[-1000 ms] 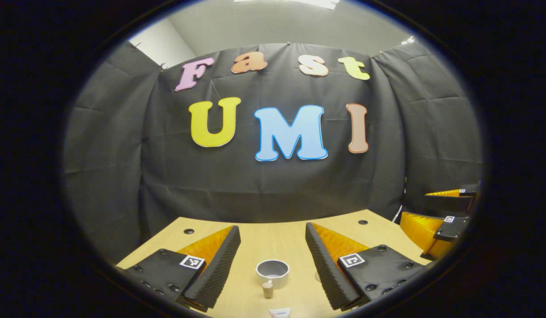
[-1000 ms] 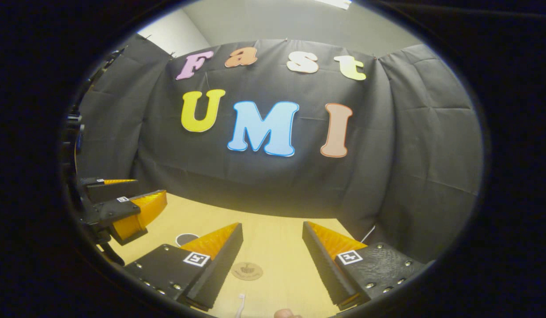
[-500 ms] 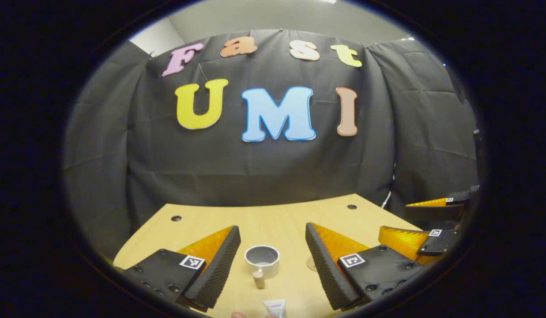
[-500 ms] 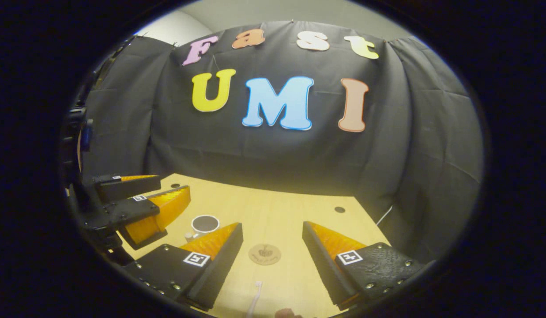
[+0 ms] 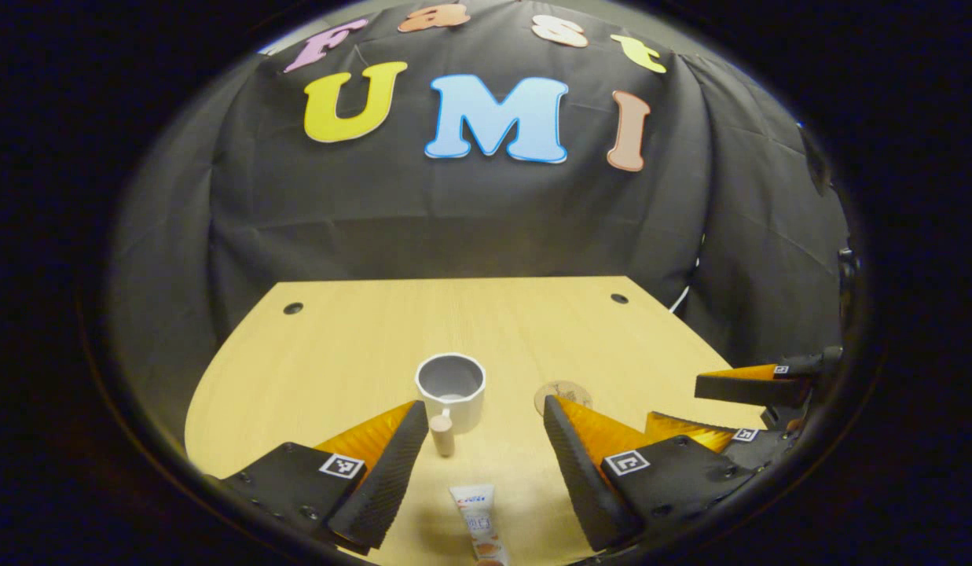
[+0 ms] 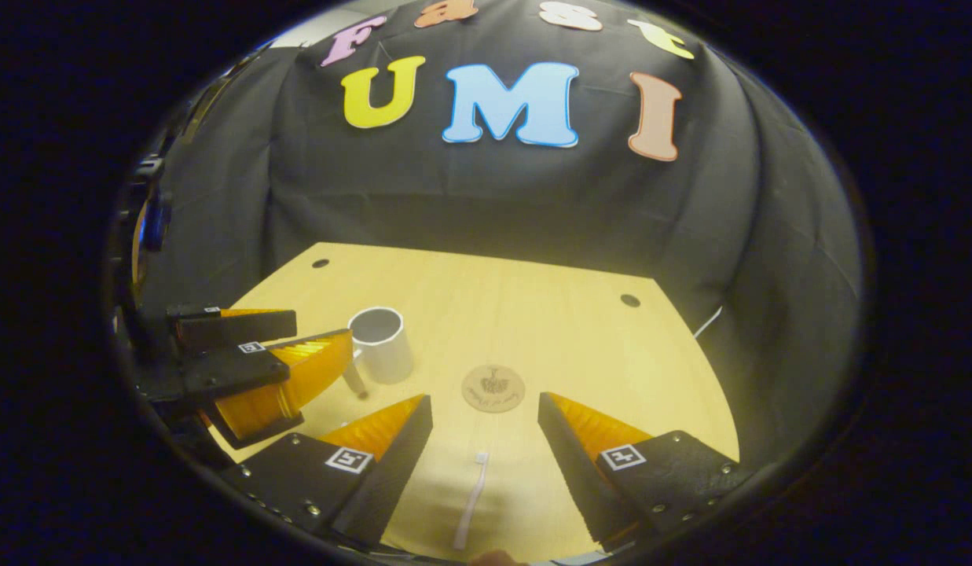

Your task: Put the toothbrush and toothpaste on the desktop into the cup, then pick up the cup and place it on the coaster on the desktop.

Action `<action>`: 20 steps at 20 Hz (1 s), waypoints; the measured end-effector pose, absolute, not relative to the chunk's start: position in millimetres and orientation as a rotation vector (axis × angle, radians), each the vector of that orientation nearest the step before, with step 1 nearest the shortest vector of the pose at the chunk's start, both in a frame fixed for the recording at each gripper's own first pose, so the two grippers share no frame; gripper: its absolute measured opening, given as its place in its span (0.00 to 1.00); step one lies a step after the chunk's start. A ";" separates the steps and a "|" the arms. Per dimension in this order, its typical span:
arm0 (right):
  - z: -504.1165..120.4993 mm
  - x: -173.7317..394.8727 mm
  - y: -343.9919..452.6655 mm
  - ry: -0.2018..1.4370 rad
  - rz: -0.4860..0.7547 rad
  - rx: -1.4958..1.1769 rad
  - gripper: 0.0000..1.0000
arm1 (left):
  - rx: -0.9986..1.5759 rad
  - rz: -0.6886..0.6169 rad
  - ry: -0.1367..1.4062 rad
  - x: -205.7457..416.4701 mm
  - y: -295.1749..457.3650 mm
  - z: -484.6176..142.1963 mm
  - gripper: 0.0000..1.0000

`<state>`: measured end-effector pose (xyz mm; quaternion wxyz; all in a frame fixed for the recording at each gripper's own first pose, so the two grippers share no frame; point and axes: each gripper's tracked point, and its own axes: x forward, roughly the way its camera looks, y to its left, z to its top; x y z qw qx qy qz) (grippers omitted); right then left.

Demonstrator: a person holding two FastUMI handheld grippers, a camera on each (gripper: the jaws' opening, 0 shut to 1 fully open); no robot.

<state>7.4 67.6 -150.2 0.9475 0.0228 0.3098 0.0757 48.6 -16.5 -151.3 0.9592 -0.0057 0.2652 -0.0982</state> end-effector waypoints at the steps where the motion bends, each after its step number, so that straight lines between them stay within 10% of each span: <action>1: -154.9 6.2 69.7 0.661 0.156 0.052 0.90 | -0.020 -0.200 0.568 46.4 -16.6 -161.9 0.94; 20: -250.8 -42.9 88.3 1.232 0.216 0.193 0.91 | -0.002 -0.118 1.156 -17.6 3.6 -293.3 0.95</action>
